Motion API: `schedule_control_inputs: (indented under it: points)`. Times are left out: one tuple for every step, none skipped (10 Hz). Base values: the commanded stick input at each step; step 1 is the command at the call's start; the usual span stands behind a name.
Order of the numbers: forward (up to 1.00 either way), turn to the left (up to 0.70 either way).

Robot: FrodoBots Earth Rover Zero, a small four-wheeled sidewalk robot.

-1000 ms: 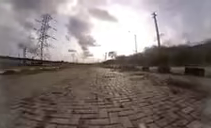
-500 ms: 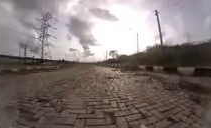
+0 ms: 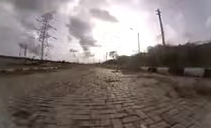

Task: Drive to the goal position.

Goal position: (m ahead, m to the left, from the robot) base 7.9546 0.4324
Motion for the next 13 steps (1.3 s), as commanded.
schedule_control_inputs:
  points:
    - [1.0, 0.0]
    - [1.0, 0.0]
    - [1.0, 0.0]
    - [1.0, 0.0]
    - [1.0, 0.0]
    - [1.0, 0.0]
    - [1.0, 0.0]
    - [1.0, 0.0]
    - [1.0, 0.0]
    - [1.0, 0.0]
    - [1.0, 0.0]
    - [1.0, 0.0]
    - [1.0, 0.0]
